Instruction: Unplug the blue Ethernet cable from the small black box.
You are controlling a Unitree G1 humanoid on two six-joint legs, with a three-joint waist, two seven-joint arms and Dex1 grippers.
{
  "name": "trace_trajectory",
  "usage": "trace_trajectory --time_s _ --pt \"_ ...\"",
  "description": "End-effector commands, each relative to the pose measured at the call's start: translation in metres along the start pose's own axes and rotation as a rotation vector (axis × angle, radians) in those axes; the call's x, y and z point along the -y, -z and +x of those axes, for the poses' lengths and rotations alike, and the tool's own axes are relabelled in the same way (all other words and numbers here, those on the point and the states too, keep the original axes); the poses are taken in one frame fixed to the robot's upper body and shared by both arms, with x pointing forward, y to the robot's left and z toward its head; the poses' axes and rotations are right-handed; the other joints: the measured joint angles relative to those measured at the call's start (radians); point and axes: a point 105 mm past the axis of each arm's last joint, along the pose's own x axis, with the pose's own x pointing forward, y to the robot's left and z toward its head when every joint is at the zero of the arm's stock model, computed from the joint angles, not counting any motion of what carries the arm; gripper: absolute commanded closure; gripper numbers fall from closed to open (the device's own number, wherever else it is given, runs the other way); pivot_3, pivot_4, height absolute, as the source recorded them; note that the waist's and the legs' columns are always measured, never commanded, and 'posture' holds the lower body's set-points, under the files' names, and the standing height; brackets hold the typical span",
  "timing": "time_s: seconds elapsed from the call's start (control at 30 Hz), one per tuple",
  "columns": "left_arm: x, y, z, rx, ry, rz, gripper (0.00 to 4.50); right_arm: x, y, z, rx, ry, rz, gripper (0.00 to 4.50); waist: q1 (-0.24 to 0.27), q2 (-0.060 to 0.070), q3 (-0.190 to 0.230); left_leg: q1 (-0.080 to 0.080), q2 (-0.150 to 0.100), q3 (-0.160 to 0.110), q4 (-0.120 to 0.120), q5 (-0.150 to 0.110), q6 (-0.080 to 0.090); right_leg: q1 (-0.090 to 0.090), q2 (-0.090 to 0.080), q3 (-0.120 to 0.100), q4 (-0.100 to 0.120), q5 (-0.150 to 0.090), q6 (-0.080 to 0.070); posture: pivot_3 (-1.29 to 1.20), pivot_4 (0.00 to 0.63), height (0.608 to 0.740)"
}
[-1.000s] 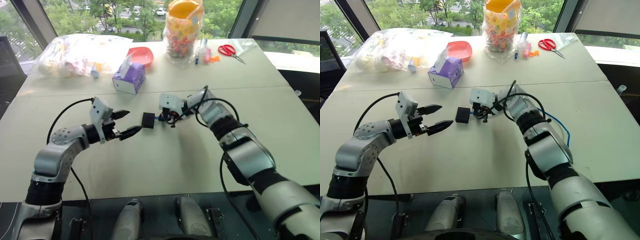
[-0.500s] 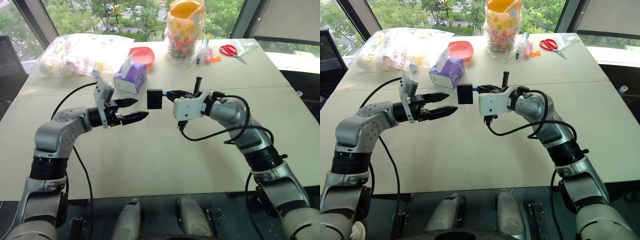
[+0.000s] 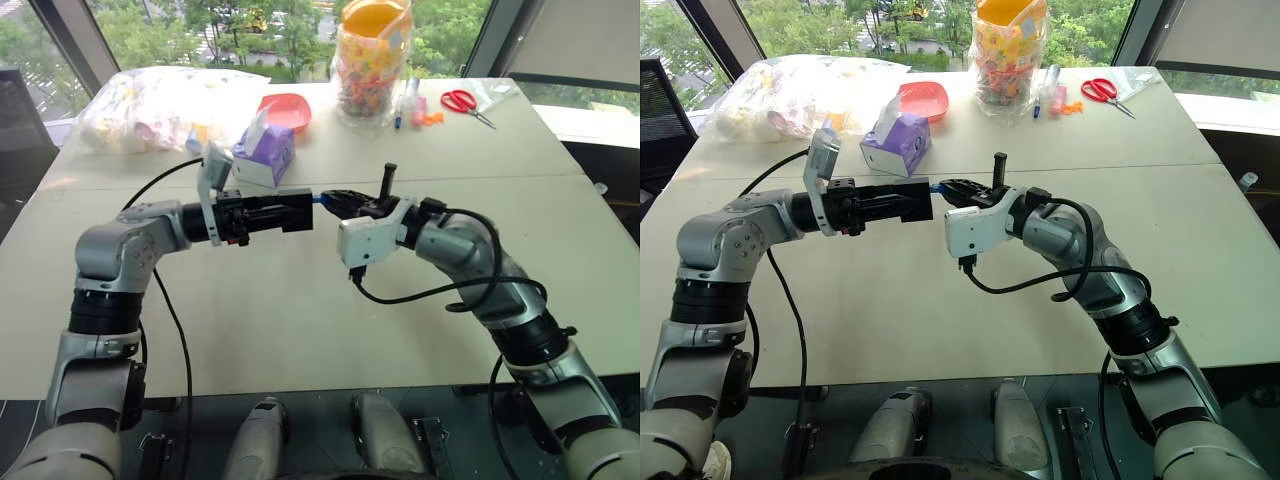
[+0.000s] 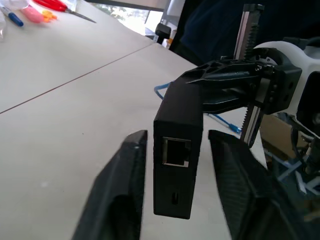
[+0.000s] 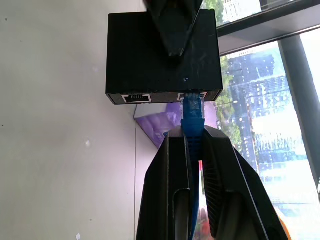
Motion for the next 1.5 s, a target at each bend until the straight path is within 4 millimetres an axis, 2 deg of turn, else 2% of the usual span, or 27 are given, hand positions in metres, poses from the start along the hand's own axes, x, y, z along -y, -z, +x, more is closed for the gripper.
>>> trace_trajectory --time_s 0.03,0.2,0.27,0.3,0.5,0.53,0.67,0.77,1.13,1.23,1.33,1.5 --pt "0.002 -0.007 0.000 0.004 0.007 0.046 4.02 0.012 -0.012 -0.003 0.035 0.026 -0.041 4.50 0.000 0.000 0.000 0.000 0.000 0.000 0.000 0.000 0.000 0.000 0.000 0.000 0.000 0.000 0.000 0.00 0.150 0.740" --pt "-0.001 -0.004 0.001 -0.017 -0.005 0.058 4.02 0.014 -0.013 -0.005 0.047 0.006 -0.013 4.50 0.000 0.000 0.000 0.000 0.000 0.000 0.000 0.000 0.000 0.000 0.000 0.000 0.000 0.000 0.000 0.00 0.150 0.740" --pt "-0.002 -0.004 -0.001 -0.025 -0.005 0.065 4.02 0.018 -0.013 -0.005 0.053 0.002 0.115 3.62 -0.001 0.000 0.000 0.000 0.000 0.000 0.000 0.000 0.000 0.000 0.000 0.000 0.000 0.000 0.000 0.00 0.150 0.740" --pt "-0.003 -0.003 -0.002 -0.034 -0.004 0.074 4.02 0.018 -0.012 -0.007 0.059 -0.022 0.234 3.38 -0.002 0.000 0.000 0.000 0.000 0.000 0.000 0.000 0.000 0.000 0.000 0.000 0.000 0.000 0.000 0.00 0.150 0.740" --pt "-0.001 -0.006 -0.013 -0.103 0.049 0.131 4.02 0.009 -0.015 -0.028 0.124 -0.296 0.844 0.36 0.003 0.000 0.000 0.000 0.000 -0.001 0.000 0.000 0.000 0.001 0.000 0.000 0.000 0.000 0.000 0.00 0.150 0.740" --pt "0.000 -0.007 -0.014 -0.109 0.067 0.136 4.02 0.011 -0.014 -0.030 0.126 -0.319 0.965 0.03 0.003 0.000 0.000 0.000 0.000 -0.001 0.000 0.000 0.000 0.001 0.000 0.000 0.000 0.000 0.000 0.00 0.150 0.740" --pt "0.010 -0.008 -0.021 -0.137 0.149 0.134 4.02 0.020 -0.003 -0.030 0.129 -0.358 1.326 0.03 -0.002 0.000 0.000 0.000 0.000 -0.001 0.000 0.000 0.000 0.001 0.000 0.000 0.000 0.000 0.000 0.00 0.150 0.740" --pt "0.016 -0.007 -0.022 -0.162 0.197 0.150 4.02 0.019 -0.003 -0.024 0.134 -0.396 1.465 0.03 -0.001 0.000 0.000 0.000 0.001 -0.001 0.000 0.000 0.000 0.001 0.000 -0.001 0.000 0.000 0.000 0.00 0.150 0.740" --pt "0.018 -0.008 -0.019 -0.170 0.210 0.173 4.02 0.015 -0.021 -0.017 0.153 -0.506 1.477 0.03 -0.001 0.000 0.000 -0.001 0.000 -0.001 -0.001 0.000 0.001 -0.001 0.000 0.000 0.000 0.000 0.000 0.00 0.150 0.740" --pt "0.017 -0.008 -0.018 -0.170 0.206 0.176 4.02 0.015 -0.023 -0.015 0.152 -0.511 1.472 1.35 -0.001 0.000 0.000 -0.001 0.000 -0.001 -0.001 0.000 0.001 -0.001 0.000 0.000 0.000 0.000 0.000 0.00 0.150 0.740" --pt "0.017 -0.008 -0.018 -0.169 0.204 0.177 4.02 0.013 -0.025 -0.013 0.142 -0.517 1.459 2.88 -0.001 0.000 0.000 -0.001 0.000 -0.001 -0.001 0.000 0.001 -0.001 0.000 0.000 0.000 0.000 0.000 0.00 0.150 0.740" --pt "0.017 -0.007 -0.018 -0.171 0.203 0.177 4.02 0.010 -0.028 -0.008 0.127 -0.526 1.435 2.88 -0.001 0.000 0.000 -0.001 0.000 -0.001 -0.001 0.000 0.001 -0.002 0.000 0.000 0.000 0.000 0.000 0.00 0.150 0.740"
